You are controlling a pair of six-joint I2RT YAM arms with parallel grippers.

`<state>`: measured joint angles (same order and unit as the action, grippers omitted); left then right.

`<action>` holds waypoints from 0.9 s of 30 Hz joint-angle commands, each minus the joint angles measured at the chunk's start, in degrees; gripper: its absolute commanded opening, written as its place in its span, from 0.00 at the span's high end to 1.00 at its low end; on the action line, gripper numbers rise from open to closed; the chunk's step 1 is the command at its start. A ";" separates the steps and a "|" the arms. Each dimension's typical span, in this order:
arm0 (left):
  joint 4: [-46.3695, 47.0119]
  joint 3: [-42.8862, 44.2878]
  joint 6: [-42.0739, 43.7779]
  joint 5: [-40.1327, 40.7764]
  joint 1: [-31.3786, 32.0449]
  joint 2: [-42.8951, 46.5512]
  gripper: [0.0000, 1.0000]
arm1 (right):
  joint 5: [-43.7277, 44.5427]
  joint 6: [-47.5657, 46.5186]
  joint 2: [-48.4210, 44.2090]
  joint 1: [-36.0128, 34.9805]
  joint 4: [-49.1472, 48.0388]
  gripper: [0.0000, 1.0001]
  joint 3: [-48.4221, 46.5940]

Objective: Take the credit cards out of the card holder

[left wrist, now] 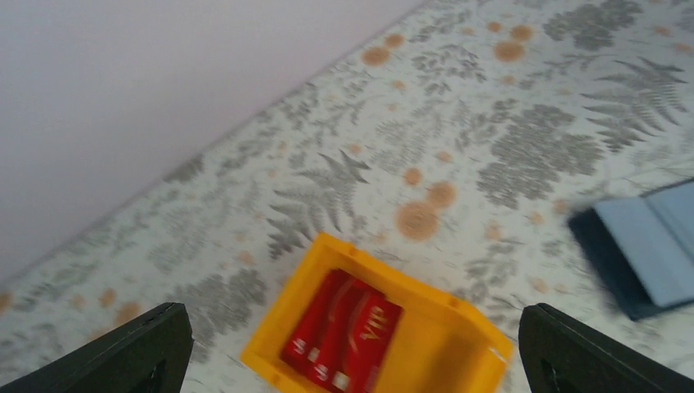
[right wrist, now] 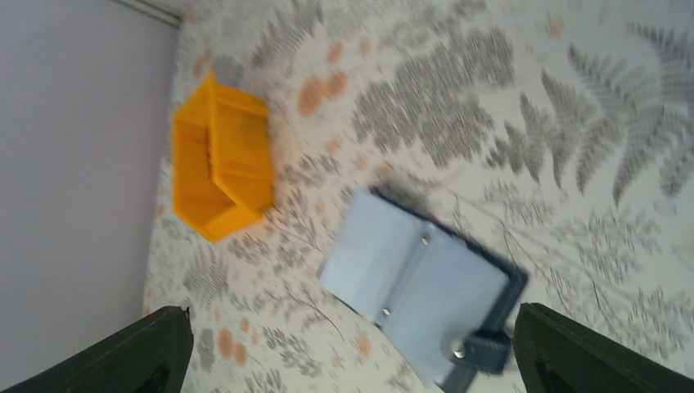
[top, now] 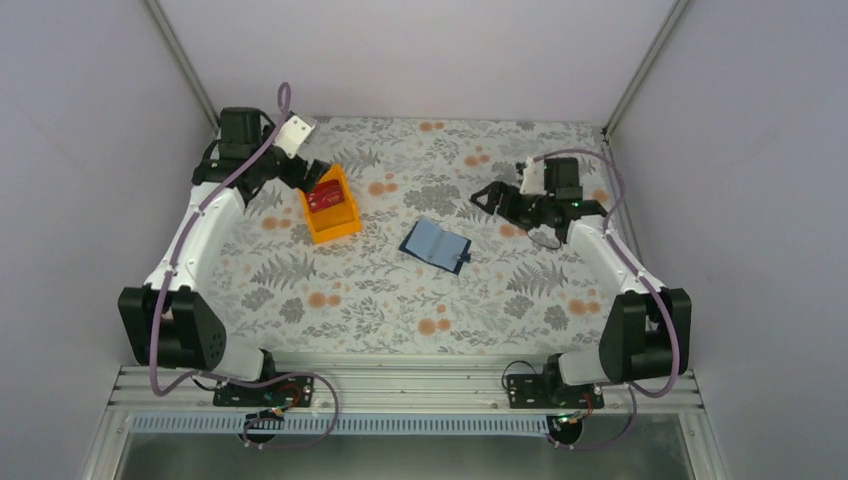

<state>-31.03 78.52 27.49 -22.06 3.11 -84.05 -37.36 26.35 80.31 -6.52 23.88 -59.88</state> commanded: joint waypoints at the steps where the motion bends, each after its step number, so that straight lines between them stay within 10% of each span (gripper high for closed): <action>1: -3.65 -4.14 -4.49 -4.73 -1.14 6.33 0.00 | 5.85 -2.12 0.87 -2.38 1.70 0.01 3.42; 8: 10.30 -12.80 -18.06 1.36 -15.41 9.24 0.00 | 15.21 -2.39 -4.78 -0.11 -8.40 0.00 7.82; 16: 37.96 -32.67 -29.64 26.74 -17.43 13.31 0.00 | 35.80 -0.03 -22.07 6.31 -46.74 0.00 31.35; 27: 77.35 -58.91 -26.68 21.43 -14.44 12.11 0.00 | 45.13 -11.12 -21.64 6.74 -76.44 0.00 50.22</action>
<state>26.37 23.64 0.45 0.54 -13.58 -70.94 4.75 20.34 55.94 -0.03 -36.67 -13.50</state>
